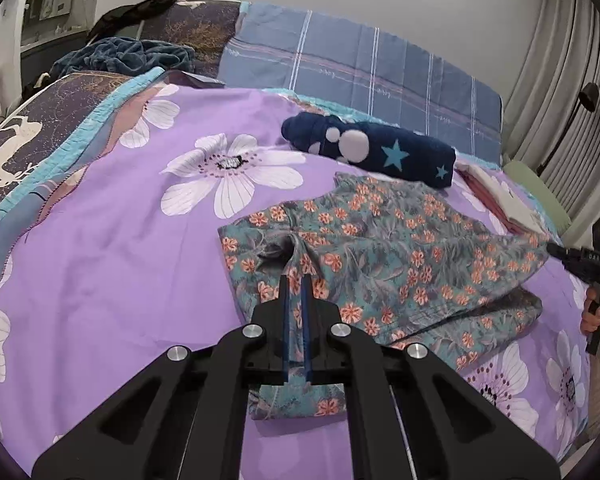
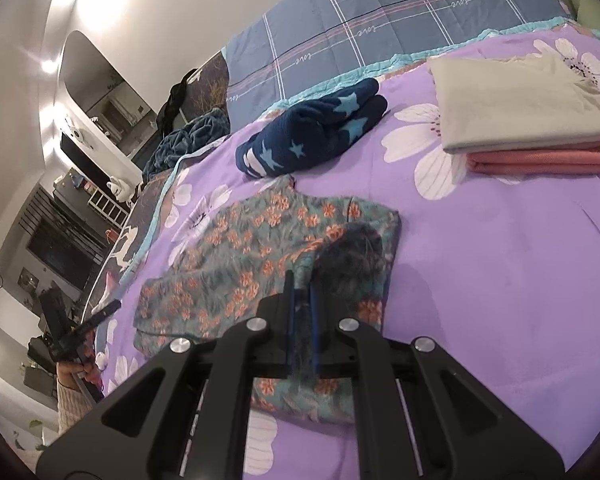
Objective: Fold small clothes
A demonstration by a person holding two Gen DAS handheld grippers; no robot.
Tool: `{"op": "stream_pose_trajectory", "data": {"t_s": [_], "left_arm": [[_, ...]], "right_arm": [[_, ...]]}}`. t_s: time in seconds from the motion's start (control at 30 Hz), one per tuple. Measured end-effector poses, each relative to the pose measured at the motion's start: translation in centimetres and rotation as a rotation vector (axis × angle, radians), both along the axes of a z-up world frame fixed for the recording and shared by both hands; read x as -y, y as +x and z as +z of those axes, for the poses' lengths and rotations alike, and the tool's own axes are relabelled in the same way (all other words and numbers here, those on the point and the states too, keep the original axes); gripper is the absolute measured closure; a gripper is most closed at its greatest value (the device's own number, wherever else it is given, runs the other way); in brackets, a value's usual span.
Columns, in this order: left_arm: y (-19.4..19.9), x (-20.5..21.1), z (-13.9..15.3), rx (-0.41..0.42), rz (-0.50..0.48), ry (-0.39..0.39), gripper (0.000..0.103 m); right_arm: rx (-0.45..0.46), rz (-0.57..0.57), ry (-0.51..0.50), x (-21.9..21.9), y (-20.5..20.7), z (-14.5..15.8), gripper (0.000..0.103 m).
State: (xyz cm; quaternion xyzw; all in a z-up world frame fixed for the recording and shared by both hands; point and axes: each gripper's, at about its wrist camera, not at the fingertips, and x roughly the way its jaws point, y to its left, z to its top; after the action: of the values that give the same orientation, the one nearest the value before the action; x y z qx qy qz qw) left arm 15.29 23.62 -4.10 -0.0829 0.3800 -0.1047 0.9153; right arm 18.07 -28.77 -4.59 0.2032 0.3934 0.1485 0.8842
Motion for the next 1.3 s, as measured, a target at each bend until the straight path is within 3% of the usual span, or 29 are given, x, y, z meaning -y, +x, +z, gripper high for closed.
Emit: {"op": "stream_pose_trajectory", "data": {"t_s": [0.07, 0.1, 0.13, 0.37, 0.47, 0.53, 0.7, 0.8, 0.87, 0.9, 0.93, 1.0, 1.17, 1.3], "left_arm": [[0.2, 0.1, -0.8, -0.022, -0.006, -0.001, 0.087], [0.3, 0.1, -1.4, -0.04, -0.007, 0.002, 0.074], [0.3, 0.2, -1.7, -0.045, -0.005, 0.007, 0.068], [0.1, 0.1, -3.0, -0.081, -0.019, -0.015, 0.065], [0.0, 0.3, -2.9, -0.068, -0.024, 0.002, 0.069], [0.3, 0.8, -3.0, -0.075, -0.044, 0.018, 0.088], [1.8, 1.2, -4.1, -0.114, -0.027, 0.082, 0.088], [1.8, 1.0, -4.2, -0.113, -0.008, 0.088, 0.073], [1.7, 1.1, -4.1, -0.098, -0.013, 0.111, 0.072], [1.7, 1.3, -4.2, -0.1, -0.021, 0.116, 0.08], [1.7, 1.5, -4.1, -0.098, -0.042, 0.116, 0.099], [1.7, 1.7, -3.6, -0.082, -0.033, 0.121, 0.099], [3.3, 0.4, 0.1, -0.032, 0.0, 0.003, 0.099], [8.1, -1.0, 3.4, -0.003, 0.061, -0.099, 0.099]], "right_arm": [[0.001, 0.005, -0.004, -0.1, 0.0, 0.0, 0.097], [0.0, 0.004, -0.006, -0.1, 0.0, -0.1, 0.097], [-0.002, 0.0, -0.006, 0.0, 0.0, -0.2, 0.097], [-0.003, -0.051, 0.032, 1.7, -0.3, -0.3, 0.097], [-0.006, -0.045, 0.026, 1.4, -0.2, -0.4, 0.097], [-0.011, -0.037, 0.021, 1.1, -0.1, -0.6, 0.097], [-0.019, -0.028, 0.025, 0.9, -0.1, -1.0, 0.097], [-0.018, -0.025, 0.023, 1.1, -0.3, -1.0, 0.097], [-0.021, -0.025, 0.022, 1.2, -0.3, -1.1, 0.097], [-0.025, -0.026, 0.023, 1.3, -0.2, -1.2, 0.097], [-0.028, -0.028, 0.026, 1.3, -0.1, -1.3, 0.097], [-0.032, -0.029, 0.035, 1.3, 0.2, -1.5, 0.097], [-0.021, -0.02, 0.035, 1.0, 1.7, -0.6, 0.097], [-0.006, -0.047, 0.02, 0.8, 6.4, 1.4, 0.097]]}}
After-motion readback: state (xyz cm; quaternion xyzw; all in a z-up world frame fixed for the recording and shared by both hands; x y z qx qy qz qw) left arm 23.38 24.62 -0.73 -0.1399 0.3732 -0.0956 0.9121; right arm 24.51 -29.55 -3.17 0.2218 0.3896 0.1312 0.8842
